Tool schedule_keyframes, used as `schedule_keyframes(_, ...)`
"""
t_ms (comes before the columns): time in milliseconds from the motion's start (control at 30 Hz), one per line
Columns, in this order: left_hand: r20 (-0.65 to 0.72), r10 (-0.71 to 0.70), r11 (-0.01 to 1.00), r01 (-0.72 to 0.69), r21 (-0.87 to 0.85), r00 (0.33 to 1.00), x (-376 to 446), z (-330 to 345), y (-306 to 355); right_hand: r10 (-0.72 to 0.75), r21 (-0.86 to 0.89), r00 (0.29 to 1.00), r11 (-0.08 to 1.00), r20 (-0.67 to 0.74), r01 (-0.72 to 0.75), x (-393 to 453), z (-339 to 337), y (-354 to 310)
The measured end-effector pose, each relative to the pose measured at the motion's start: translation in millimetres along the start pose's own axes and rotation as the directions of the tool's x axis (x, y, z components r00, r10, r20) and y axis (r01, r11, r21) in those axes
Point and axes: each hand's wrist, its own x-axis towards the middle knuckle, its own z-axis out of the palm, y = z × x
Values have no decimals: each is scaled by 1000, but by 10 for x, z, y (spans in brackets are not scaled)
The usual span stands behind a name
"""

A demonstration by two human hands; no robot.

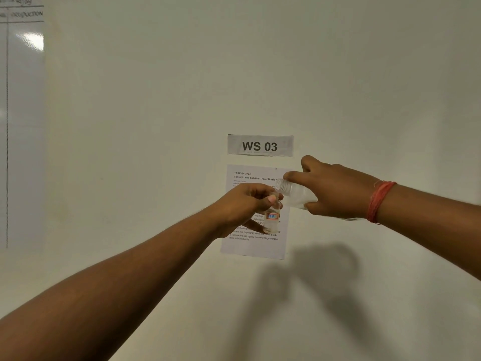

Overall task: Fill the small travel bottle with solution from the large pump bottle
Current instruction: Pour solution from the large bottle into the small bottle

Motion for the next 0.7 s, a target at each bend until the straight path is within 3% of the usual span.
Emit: schedule_keyframes(700,-3,-3,1000,3,20,1000,36,10,4,-37,-89,998,995,44,41,80,-52,45)
